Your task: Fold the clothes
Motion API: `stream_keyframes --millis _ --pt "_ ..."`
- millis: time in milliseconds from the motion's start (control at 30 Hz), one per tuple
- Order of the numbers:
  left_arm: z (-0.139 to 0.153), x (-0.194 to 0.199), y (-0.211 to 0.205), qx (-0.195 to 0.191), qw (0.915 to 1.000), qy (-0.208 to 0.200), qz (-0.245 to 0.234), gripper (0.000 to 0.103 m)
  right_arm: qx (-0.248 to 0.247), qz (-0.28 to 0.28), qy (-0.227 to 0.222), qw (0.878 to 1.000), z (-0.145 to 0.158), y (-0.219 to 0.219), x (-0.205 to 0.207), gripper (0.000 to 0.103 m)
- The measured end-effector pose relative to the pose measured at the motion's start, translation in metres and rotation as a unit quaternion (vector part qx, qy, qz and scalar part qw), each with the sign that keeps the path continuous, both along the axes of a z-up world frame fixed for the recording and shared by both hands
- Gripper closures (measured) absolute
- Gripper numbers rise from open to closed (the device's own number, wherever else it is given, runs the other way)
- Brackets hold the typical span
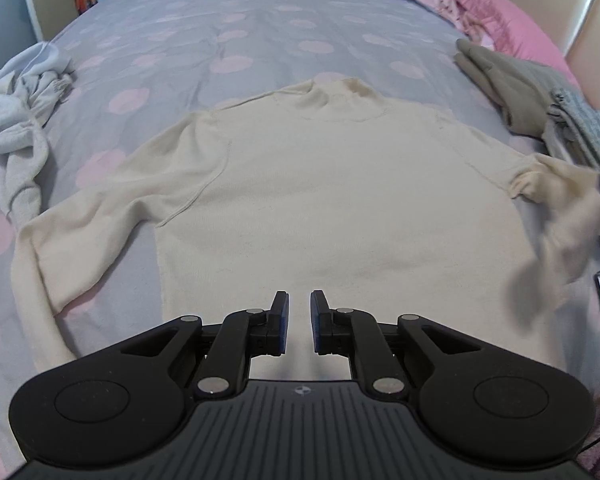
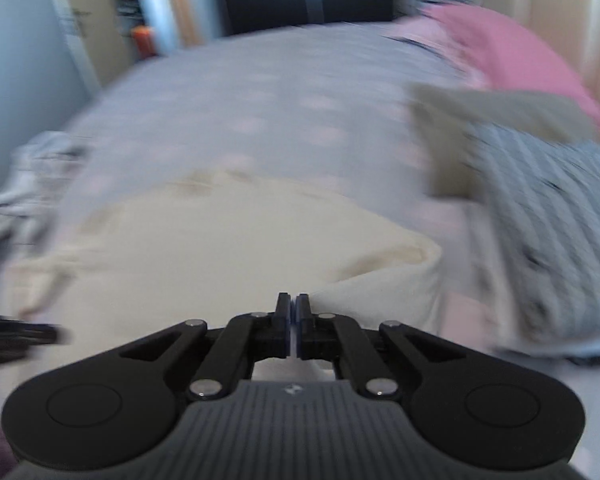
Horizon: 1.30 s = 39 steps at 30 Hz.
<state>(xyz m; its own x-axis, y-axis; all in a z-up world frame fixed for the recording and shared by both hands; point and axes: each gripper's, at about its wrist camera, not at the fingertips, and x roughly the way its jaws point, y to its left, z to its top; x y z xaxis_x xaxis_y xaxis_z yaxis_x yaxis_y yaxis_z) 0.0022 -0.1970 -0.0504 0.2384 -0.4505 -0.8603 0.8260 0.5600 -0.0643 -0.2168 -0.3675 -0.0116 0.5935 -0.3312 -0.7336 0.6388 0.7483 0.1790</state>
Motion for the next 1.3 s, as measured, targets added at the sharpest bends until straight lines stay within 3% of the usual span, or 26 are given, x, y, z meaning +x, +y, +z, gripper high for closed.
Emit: stream_keyframes --millis 100,200,400,467,567,633,733,867,1000,1067,1100,1133,1167,1233,1300 --pt "0.004 -0.006 0.002 -0.009 0.9998 -0.008 -0.015 0.093 0.015 0.067 -0.012 0.998 0.008 0.025 0.031 0.101" --pt "0.005 -0.01 0.004 -0.012 0.9995 -0.011 -0.028 0.093 0.033 0.112 0.004 0.993 -0.001 0.046 0.062 0.101" --pt "-0.002 -0.013 0.006 -0.008 0.9994 -0.009 -0.032 0.089 0.056 0.15 0.047 0.986 -0.035 0.069 0.106 0.096" --pt "-0.006 -0.012 0.007 -0.006 0.9994 -0.003 -0.032 0.088 0.058 0.141 0.05 0.987 -0.039 0.069 0.109 0.094" --pt "-0.01 -0.014 0.008 -0.01 0.9992 0.007 -0.039 0.084 0.067 0.113 0.04 0.991 -0.039 0.055 0.103 0.079" --pt "-0.012 -0.018 0.006 -0.017 0.9985 0.014 -0.05 0.075 0.07 0.085 0.04 0.993 -0.039 0.044 0.095 0.075" --pt "-0.015 -0.028 -0.001 -0.027 0.9966 0.026 -0.073 0.063 0.079 0.04 0.049 0.995 -0.044 0.027 0.083 0.073" --pt "-0.017 -0.046 -0.017 -0.033 0.9934 0.03 -0.106 0.061 0.098 -0.007 0.069 0.993 -0.058 0.005 0.066 0.072" --pt "-0.024 -0.051 -0.042 -0.024 0.9939 0.027 -0.104 0.058 0.09 -0.036 0.087 0.991 -0.07 -0.008 0.049 0.072" --pt "-0.032 -0.049 -0.055 -0.012 0.995 0.029 -0.095 0.059 0.08 -0.045 0.099 0.991 -0.077 -0.013 0.041 0.072" --pt "-0.037 -0.048 -0.061 -0.005 0.9952 0.033 -0.092 0.066 0.076 -0.048 0.106 0.99 -0.08 -0.016 0.036 0.072" --pt "-0.04 -0.046 -0.064 0.0 0.9955 0.036 -0.088 0.085 0.073 -0.052 0.113 0.99 -0.083 -0.019 0.032 0.072" --pt "-0.043 -0.043 -0.067 0.005 0.9957 0.04 -0.084 0.094 0.072 -0.057 0.117 0.989 -0.086 -0.022 0.028 0.072" --pt "-0.045 -0.039 -0.069 0.007 0.9959 0.048 -0.077 0.097 0.075 -0.066 0.121 0.988 -0.092 -0.029 0.02 0.073" --pt "-0.032 -0.034 -0.066 -0.019 0.9954 0.061 -0.071 0.097 0.075 -0.074 0.122 0.987 -0.098 -0.035 0.013 0.073"
